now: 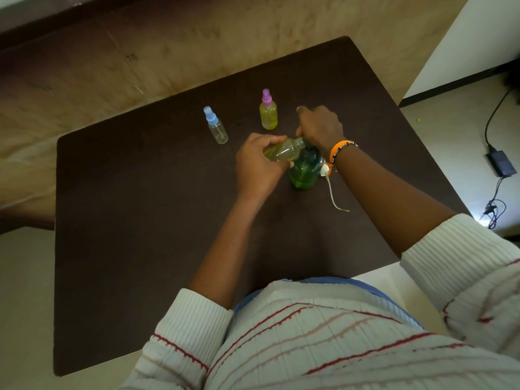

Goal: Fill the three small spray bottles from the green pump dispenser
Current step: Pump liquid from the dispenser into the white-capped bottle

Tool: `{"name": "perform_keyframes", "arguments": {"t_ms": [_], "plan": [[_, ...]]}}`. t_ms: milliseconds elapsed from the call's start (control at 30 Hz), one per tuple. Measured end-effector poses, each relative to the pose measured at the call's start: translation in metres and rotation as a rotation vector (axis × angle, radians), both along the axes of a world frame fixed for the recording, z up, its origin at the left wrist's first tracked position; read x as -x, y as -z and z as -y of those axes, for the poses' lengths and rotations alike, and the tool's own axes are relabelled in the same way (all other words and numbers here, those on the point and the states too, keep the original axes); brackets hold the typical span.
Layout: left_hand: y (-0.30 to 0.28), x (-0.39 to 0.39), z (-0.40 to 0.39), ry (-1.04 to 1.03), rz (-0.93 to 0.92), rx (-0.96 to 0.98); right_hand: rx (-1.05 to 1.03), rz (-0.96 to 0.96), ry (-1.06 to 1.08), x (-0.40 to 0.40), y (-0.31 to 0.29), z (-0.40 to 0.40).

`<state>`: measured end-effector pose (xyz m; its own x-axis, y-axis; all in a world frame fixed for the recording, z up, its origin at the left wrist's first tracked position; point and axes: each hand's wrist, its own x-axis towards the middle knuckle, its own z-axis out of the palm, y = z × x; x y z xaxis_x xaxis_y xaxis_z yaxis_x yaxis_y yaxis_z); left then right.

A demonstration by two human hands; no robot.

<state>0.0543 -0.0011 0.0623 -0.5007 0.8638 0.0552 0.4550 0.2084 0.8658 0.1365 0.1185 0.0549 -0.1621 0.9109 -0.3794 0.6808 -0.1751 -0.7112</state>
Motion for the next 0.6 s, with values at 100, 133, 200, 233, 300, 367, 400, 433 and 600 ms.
{"name": "perform_keyframes", "arguments": {"t_ms": [100, 133, 200, 233, 300, 367, 400, 433, 600], "plan": [[-0.001, 0.000, 0.001, -0.002, -0.006, 0.002, 0.070, -0.086, 0.022, -0.008, -0.003, -0.003], [-0.002, 0.000, 0.001, -0.002, -0.008, 0.004, 0.080, -0.115, 0.036, -0.010, -0.002, -0.003], [-0.002, 0.000, 0.000, 0.001, -0.018, 0.005, 0.085, -0.121, 0.031, -0.010, 0.000, 0.000], [-0.001, 0.000, -0.001, 0.003, -0.019, 0.003, 0.076, -0.109, 0.028, -0.010, 0.003, 0.002], [-0.001, -0.001, -0.002, 0.003, -0.017, 0.006, 0.025, -0.090, 0.065, -0.007, 0.008, 0.007], [-0.001, -0.001, -0.002, 0.002, -0.022, 0.014, -0.047, -0.067, 0.105, -0.005, 0.011, 0.011], [0.000, -0.001, -0.001, 0.002, -0.024, 0.021, -0.078, -0.056, 0.107, -0.004, 0.012, 0.012], [0.001, 0.000, -0.002, 0.001, -0.024, 0.029, -0.095, -0.047, 0.102, -0.003, 0.013, 0.013], [0.002, -0.001, -0.003, 0.004, -0.010, 0.030, -0.087, -0.019, 0.053, -0.004, 0.012, 0.011]]}}
